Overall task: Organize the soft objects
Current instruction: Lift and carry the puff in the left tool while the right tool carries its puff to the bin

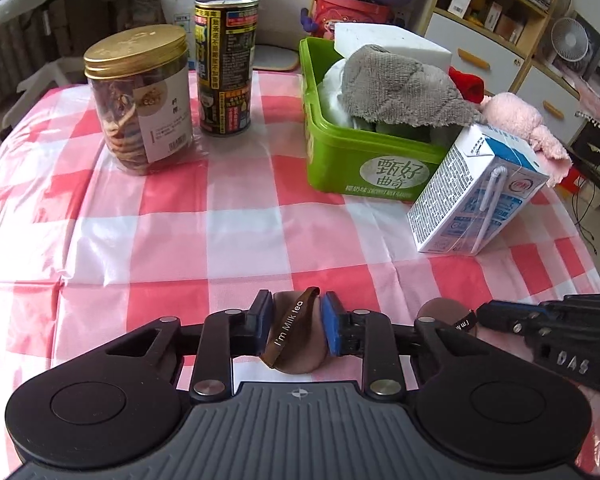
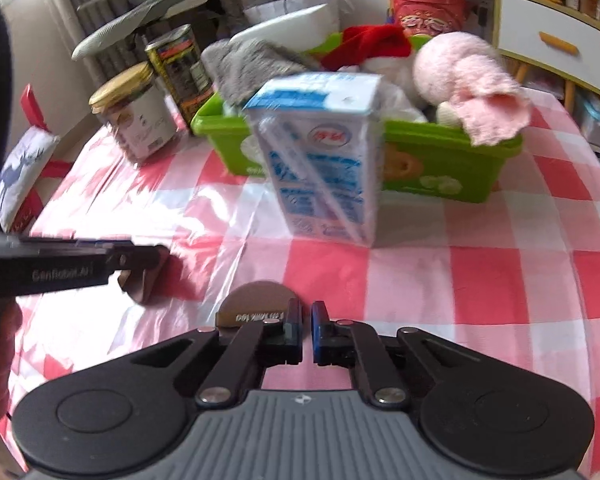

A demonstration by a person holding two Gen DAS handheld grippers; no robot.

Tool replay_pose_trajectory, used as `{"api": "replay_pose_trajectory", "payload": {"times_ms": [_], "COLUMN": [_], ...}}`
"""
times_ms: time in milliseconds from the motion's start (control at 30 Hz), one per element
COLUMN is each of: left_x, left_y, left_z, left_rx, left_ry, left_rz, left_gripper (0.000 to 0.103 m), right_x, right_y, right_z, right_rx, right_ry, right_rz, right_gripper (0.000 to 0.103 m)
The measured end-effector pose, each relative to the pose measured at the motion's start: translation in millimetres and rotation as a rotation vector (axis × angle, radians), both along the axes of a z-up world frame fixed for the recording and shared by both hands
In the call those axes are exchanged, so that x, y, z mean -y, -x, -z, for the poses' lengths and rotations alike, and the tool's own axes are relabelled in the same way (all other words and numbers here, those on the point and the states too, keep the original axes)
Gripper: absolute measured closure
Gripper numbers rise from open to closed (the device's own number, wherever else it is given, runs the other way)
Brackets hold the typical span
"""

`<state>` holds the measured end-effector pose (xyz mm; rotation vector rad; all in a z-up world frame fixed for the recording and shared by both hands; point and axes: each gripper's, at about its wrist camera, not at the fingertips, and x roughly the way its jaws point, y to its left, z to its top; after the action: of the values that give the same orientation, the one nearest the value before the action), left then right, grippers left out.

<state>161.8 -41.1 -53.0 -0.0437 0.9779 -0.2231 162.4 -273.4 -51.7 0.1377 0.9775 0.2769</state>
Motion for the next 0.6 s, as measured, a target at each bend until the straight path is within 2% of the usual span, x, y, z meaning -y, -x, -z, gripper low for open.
{"api": "replay_pose_trajectory", "payload": {"times_ms": [133,267,433,500,600], "left_x": [-6,-10,-20,-24,-29], "left_y": [1,0,-3,-3,-3], "left_z": [-6,-10,-14,-16,-16], "left_rx": [-0.003,0.010,0.005,0.010,0.011], "left_ry": [0.046,0.058,0.093,0.097,0.103], "left_rz": [-0.021,-0.041,-0.077,-0.084,-0.092], "left_gripper": [0.078,0.078,0.078,0.078,0.078], "right_x": [10,5,-10,-18,-32], "right_y": [1,2,0,2,5], "right_z": [-8,-7,6,7,10], "right_rx": [0.015,0.040,0.017,0.024,0.050], "right_ry": [-0.050,-0.064,-0.045,-0.039,0.018], "right_rz": [0.025,-0.013,-0.068,-0.096,-0.127], "right_gripper": [0.102,0.099,0.071,0.064,0.061]}}
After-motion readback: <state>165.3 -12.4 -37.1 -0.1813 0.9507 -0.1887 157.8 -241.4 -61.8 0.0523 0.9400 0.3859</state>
